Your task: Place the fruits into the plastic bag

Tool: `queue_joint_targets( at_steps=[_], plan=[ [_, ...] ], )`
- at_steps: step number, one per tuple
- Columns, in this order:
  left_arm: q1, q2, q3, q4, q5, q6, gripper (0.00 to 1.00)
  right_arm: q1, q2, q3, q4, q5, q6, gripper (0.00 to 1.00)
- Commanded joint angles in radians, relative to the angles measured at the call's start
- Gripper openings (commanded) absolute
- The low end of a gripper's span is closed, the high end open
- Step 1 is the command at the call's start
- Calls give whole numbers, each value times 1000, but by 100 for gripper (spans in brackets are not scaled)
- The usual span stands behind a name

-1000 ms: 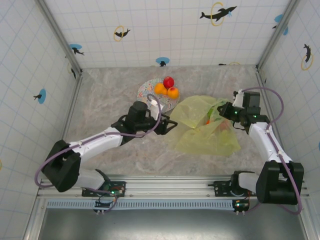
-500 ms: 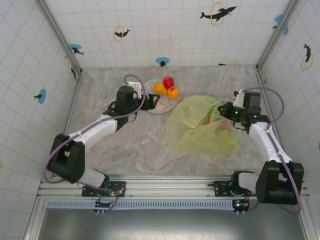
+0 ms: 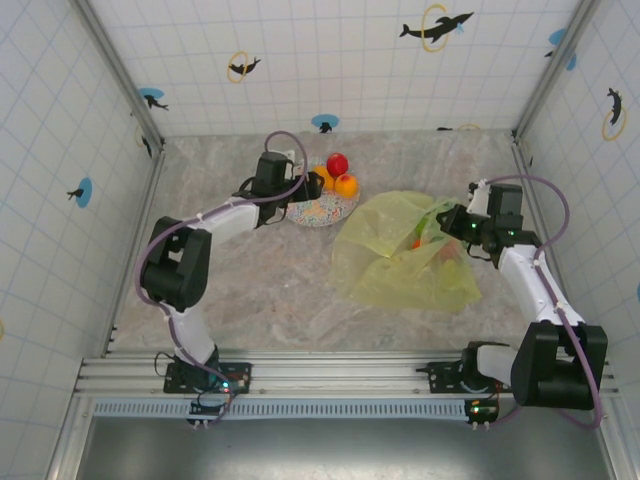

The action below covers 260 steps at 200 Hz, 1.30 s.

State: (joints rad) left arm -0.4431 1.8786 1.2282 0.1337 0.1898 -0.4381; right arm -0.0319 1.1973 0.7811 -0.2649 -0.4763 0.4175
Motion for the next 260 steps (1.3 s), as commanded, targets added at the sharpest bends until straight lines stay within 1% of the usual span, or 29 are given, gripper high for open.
queue_joint_targets(
  at_steps=[1,4,9,68,96,136,213,215,220,260],
  plan=[
    [8,52,64,-13,-3,-20,91,-2,-7,-23,18,-13,-6,0],
    [32,59,70,-12,-4,-20,92,-2,-7,-23,18,-13,-6,0],
    [43,71,79,-11,-3,-24,92,-2,-6,-23,18,-14,-5,0],
    [61,246,249,-54,23,-43,95,20,-7,-29,54,-30,29,0],
    [63,326,344,-92,65,-47,95,42,-8,-32,70,-27,42,0],
    [63,400,415,-96,133,-66,94,56,2,-34,76,-21,45,0],
    [63,461,484,-120,189,-71,82,63,8,-34,75,-16,43,0],
    [63,489,485,-121,189,-70,82,63,8,-34,74,-15,43,0],
    [63,502,489,-123,191,-70,81,63,8,-34,74,-16,43,0],
    [63,511,498,-131,191,-66,71,63,7,-31,68,-13,40,0]
  ],
)
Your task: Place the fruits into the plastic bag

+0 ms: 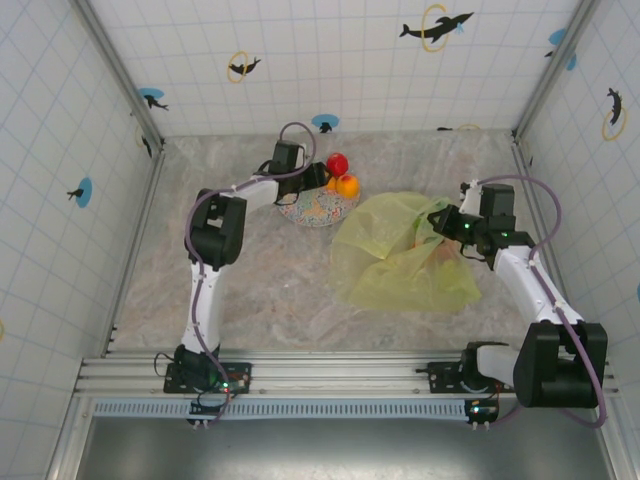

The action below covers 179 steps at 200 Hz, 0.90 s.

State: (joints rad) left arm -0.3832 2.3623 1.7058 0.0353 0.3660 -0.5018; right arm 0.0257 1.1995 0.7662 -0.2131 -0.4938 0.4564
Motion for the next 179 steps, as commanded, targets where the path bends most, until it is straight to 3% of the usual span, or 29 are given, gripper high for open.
queue_joint_targets(
  at_steps=[1,38,53,113,179],
  plan=[
    [3,28,20,-32,15,-2,71,5,5,-16,16,4,1,0],
    [3,-1,-5,-36,-9,12,62,5,6,-15,11,7,0,0],
    [3,-80,-50,-22,-33,21,61,3,6,-15,11,8,-2,0],
    [3,-382,-408,84,-181,70,57,3,6,-15,10,11,-4,0],
    [-34,-754,-773,165,-124,31,55,6,18,-14,25,12,1,0]
  ],
)
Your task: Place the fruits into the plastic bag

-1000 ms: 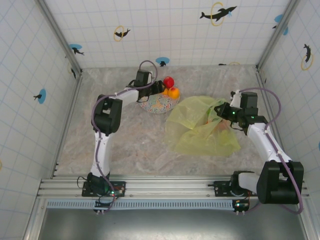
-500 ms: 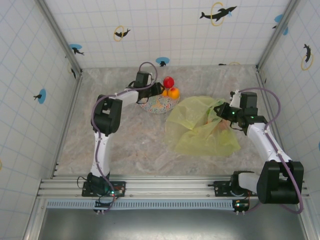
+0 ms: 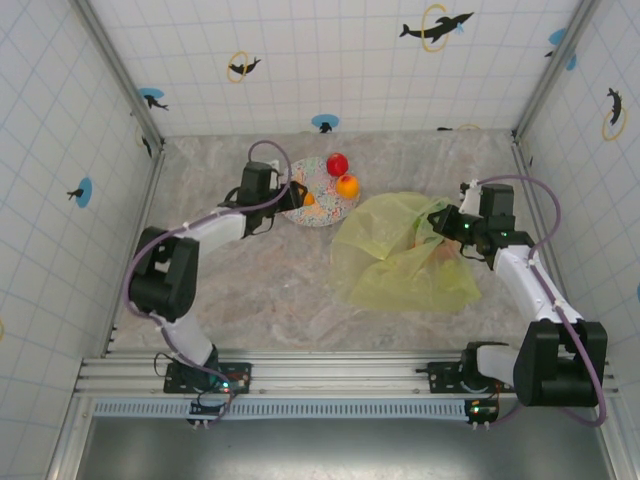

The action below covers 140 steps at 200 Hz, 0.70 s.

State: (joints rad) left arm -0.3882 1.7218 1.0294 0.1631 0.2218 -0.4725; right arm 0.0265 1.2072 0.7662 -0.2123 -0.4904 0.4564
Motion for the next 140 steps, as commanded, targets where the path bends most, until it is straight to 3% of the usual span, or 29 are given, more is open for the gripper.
queue_joint_targets(
  at_steps=[1,39,65,93,140],
  plan=[
    [-30,-120,-102,37,19,4,55,6,10,-13,24,9,1,0],
    [-159,-316,-298,25,22,5,55,8,18,1,28,12,4,0],
    [-283,-371,-366,33,6,9,55,10,28,4,34,10,7,0],
    [-406,-344,-363,40,-30,45,55,16,25,10,40,13,14,0],
    [-472,-163,-264,82,-38,106,55,24,17,15,35,19,17,0]
  ],
)
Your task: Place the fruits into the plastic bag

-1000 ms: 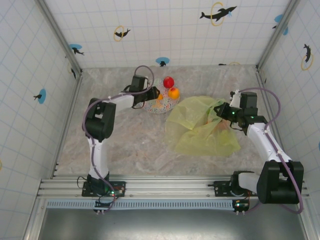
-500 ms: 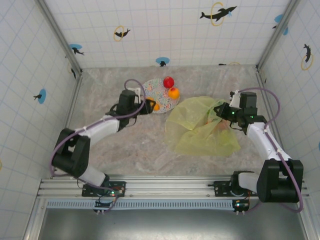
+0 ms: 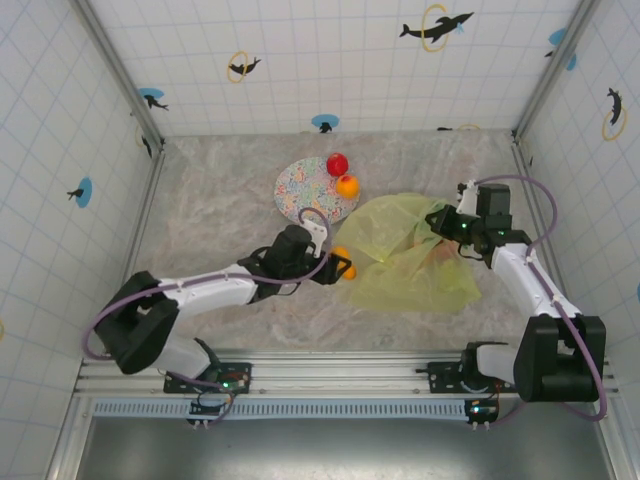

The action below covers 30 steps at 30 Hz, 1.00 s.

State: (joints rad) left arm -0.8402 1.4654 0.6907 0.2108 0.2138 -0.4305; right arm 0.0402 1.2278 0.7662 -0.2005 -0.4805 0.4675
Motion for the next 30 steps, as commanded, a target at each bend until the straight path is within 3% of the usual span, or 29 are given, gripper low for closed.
queue_joint_targets(
  at_steps=[1,11,21,30],
  plan=[
    [-20,100,78,35,-30,66,55,10,-4,15,24,9,6,0],
    [-36,339,318,170,1,4,55,49,16,15,41,13,19,0],
    [-58,504,498,237,-72,-88,59,76,33,15,57,13,24,0],
    [-85,623,629,209,-62,-84,71,74,26,26,22,25,-1,0]
  ],
)
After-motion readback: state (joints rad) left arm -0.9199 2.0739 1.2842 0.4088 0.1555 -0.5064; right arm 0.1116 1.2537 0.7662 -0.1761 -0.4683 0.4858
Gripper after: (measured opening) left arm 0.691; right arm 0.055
